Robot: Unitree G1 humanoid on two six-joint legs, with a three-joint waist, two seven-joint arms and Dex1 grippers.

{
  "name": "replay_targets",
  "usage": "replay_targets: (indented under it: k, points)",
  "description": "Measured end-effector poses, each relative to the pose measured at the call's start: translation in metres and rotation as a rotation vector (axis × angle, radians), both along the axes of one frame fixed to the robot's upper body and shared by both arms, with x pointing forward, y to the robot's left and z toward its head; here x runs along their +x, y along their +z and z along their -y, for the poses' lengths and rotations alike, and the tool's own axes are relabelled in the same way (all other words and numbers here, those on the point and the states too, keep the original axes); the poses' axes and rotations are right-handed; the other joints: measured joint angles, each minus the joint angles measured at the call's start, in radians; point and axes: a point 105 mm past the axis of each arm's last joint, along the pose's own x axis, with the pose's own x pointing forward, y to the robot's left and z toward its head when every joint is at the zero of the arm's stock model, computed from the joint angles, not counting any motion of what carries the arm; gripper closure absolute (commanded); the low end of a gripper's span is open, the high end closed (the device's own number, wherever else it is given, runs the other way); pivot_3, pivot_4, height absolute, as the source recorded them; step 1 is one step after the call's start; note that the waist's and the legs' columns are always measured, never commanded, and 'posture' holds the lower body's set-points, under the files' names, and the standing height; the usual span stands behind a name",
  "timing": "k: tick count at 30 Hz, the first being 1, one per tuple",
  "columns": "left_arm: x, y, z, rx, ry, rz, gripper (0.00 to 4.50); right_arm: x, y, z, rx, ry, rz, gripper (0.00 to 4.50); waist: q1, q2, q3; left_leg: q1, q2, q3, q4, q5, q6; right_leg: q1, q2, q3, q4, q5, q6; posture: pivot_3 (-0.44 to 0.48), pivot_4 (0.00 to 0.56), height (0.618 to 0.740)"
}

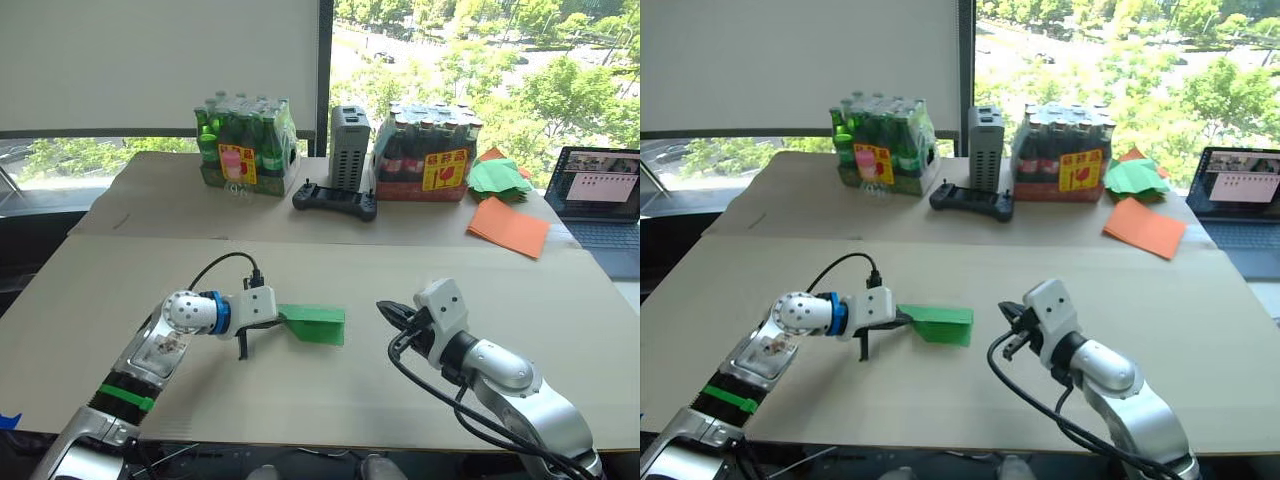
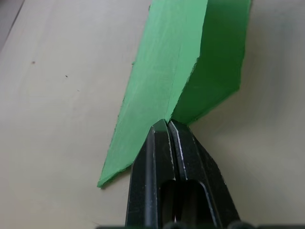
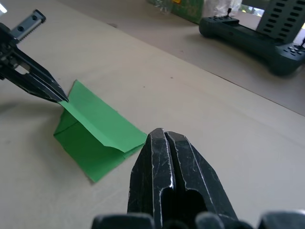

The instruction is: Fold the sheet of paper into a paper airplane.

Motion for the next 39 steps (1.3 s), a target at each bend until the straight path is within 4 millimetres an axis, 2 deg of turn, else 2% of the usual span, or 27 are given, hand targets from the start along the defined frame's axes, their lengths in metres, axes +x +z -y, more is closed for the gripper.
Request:
replay_targets:
  k: [3,7,11,17,21,25,29,30,34,39]
  points:
    - [-0.004,0.0,0.003,-0.004,-0.002,0.008,2.95,-0.006,-0.007,-0.011,-0.024,0.101,-0.017,2.91,0.002,0.0,0.0,0.0,0.0,0.0,0.0,0.0,0.0,0.001,0.0,0.0,0.0,0.0,0.0,0.0,0.15,0.74]
    - [-0.001,0.007,0.0,-0.031,0.039,0.023,1.61,-0.011,-0.02,-0.014,-0.151,0.219,-0.003,1.52,0.004,0.0,0.0,0.0,0.0,0.001,0.0,0.0,0.0,0.0,0.0,0.0,-0.001,0.0,0.0,0.0,0.15,0.74]
    - [-0.009,0.014,-0.009,-0.082,0.054,-0.023,1.6,-0.007,-0.018,-0.022,-0.26,0.299,0.114,0.17,-0.007,0.0,0.0,0.0,0.0,0.001,0.0,0.0,0.0,0.0,0.0,0.0,0.0,0.0,0.0,0.0,0.15,0.74]
    - [-0.006,0.035,-0.037,-0.16,0.156,-0.05,1.6,0.012,-0.02,-0.039,-0.454,0.377,0.311,0.17,-0.011,0.0,0.0,0.001,0.001,0.001,0.0,0.0,0.0,0.0,0.0,0.0,0.0,0.001,-0.001,0.0,0.15,0.74]
    - [-0.009,0.032,-0.044,-0.206,0.201,-0.089,1.6,0.023,-0.029,-0.046,-0.547,0.386,0.371,0.17,-0.01,0.0,0.0,0.0,0.0,0.001,0.0,0.0,0.0,0.0,0.0,0.0,-0.001,0.001,-0.001,0.0,0.15,0.74]
    - [-0.014,0.027,-0.053,-0.258,0.255,-0.137,1.6,0.034,-0.037,-0.051,-0.591,0.388,0.387,1.37,-0.01,0.0,0.0,0.0,0.001,0.001,0.0,0.0,0.0,0.0,0.0,0.0,-0.001,0.001,-0.002,0.0,0.15,0.74]
    - [-0.017,0.024,-0.055,-0.3,0.273,-0.158,1.6,0.035,-0.038,-0.056,-0.602,0.42,0.412,2.76,-0.011,0.0,0.0,0.001,0.001,0.001,0.0,0.0,0.0,0.0,0.0,0.0,-0.001,0.001,-0.002,0.0,0.15,0.74]
    - [-0.018,0.023,-0.056,-0.304,0.276,-0.162,1.6,0.034,-0.039,-0.056,-0.604,0.427,0.409,2.97,-0.011,0.0,0.0,0.001,0.001,0.001,0.0,0.0,0.0,0.0,0.0,0.0,-0.001,0.001,-0.002,0.0,0.15,0.74]
    - [-0.018,0.023,-0.056,-0.339,0.287,-0.171,1.6,0.035,-0.044,-0.056,-0.609,0.446,0.394,4.48,-0.011,0.0,0.0,0.001,0.001,0.001,0.0,0.0,0.0,0.0,0.0,0.0,0.0,0.001,-0.002,0.0,0.15,0.74]
    - [-0.02,0.021,-0.055,-0.351,0.292,-0.18,1.6,0.031,-0.047,-0.055,-0.634,0.474,0.393,4.48,-0.01,0.0,0.0,0.001,0.001,0.001,0.0,0.0,0.0,0.0,0.0,0.0,0.0,0.001,-0.002,0.0,0.15,0.74]
